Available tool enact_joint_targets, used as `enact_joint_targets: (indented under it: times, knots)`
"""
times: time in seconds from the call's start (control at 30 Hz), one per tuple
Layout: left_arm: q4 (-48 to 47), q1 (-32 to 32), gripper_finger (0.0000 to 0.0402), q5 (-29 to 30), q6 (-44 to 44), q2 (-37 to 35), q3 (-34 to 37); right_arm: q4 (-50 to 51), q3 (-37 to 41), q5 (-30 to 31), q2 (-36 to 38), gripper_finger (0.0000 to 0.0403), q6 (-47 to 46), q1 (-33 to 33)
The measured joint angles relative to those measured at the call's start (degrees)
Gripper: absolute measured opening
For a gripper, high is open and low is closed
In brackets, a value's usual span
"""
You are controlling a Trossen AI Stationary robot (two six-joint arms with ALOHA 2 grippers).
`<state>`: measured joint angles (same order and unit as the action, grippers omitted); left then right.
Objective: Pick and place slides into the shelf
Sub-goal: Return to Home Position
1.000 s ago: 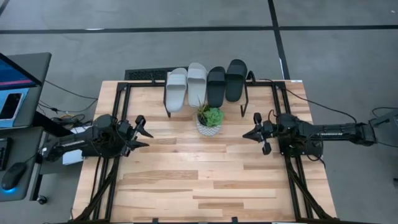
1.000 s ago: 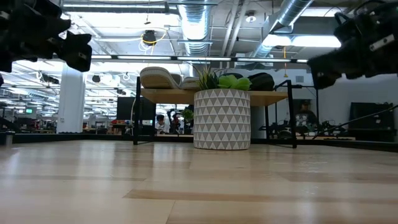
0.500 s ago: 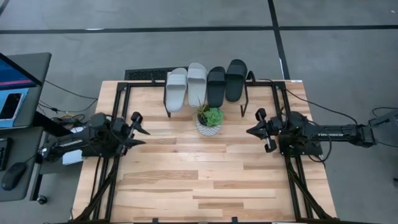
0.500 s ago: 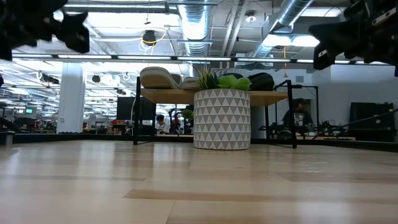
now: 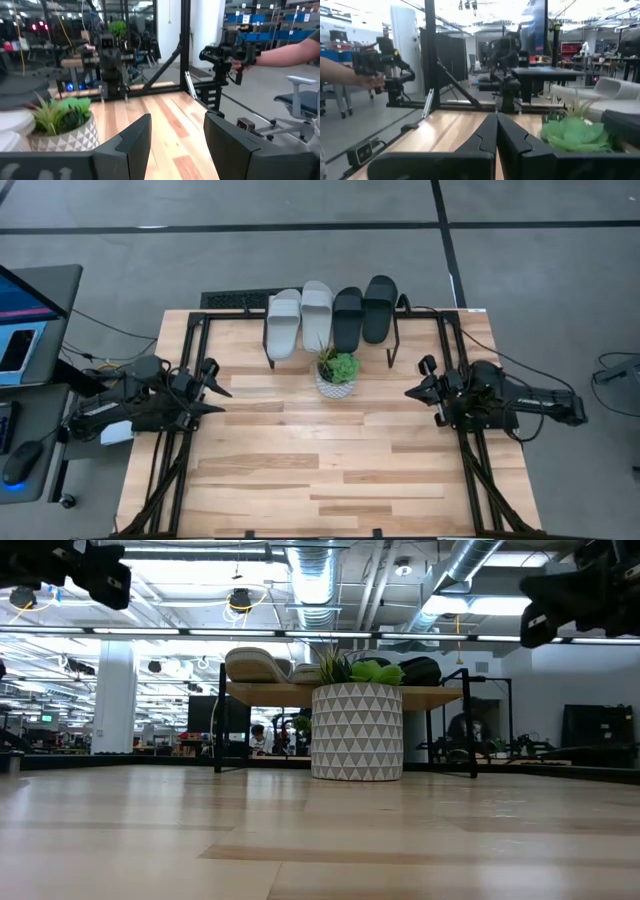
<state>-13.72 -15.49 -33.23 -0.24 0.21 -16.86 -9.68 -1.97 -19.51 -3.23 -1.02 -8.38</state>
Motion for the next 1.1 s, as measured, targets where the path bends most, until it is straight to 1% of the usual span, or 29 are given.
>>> enact_joint_targets:
  times: [0.07,0.13,0.27,0.4,0.6,0.67,0.77,0.83,0.9,0.93,1.0,1.1]
  knots:
    - [-0.8,0.0,0.0171,0.0,0.1,0.0,0.0,3.8,-1.1,0.0,2.8,0.0000,0.0,0.0]
    - [0.0,0.0,0.0171,0.0,0.2,0.0,0.2,5.0,-1.6,-0.5,3.1,0.0000,0.4,0.0]
    - [0.9,0.0,0.0171,-0.2,0.3,0.0,0.3,4.9,-2.3,-4.7,3.2,0.0000,4.4,0.2]
    - [-2.5,0.0,0.0171,0.3,0.3,-0.1,0.3,5.1,-2.3,-5.2,3.1,0.0000,4.1,0.2]
    - [-2.0,0.0,0.0171,2.6,1.5,-0.1,0.3,7.6,-2.3,-5.2,3.1,0.0000,4.0,0.3]
    - [1.7,0.0,0.0171,2.8,1.0,-0.1,2.1,7.9,-2.3,-5.1,3.1,0.0000,3.6,0.3]
    - [14.1,0.0,0.0171,2.4,-2.7,-0.1,8.9,8.0,-2.3,-5.2,3.1,0.0000,3.4,0.3]
    - [18.7,0.0,0.0171,2.2,-5.6,-0.1,13.3,8.0,-2.3,-5.2,3.1,0.0000,2.9,0.3]
    - [22.7,0.0,0.0171,1.3,-8.2,0.0,16.3,8.0,-2.4,-5.2,3.1,0.0000,2.5,0.3]
    - [23.6,0.0,0.0171,0.8,-8.6,0.0,16.1,8.0,-2.4,-5.2,3.1,0.0000,2.3,0.3]
    - [21.3,0.1,0.0171,0.5,-7.8,0.0,15.8,8.0,-2.4,-5.2,3.1,0.0000,2.4,0.3]
    - [20.5,0.0,0.0171,0.6,-4.4,0.0,15.6,8.0,-2.4,-5.2,3.1,0.0000,2.4,0.3]
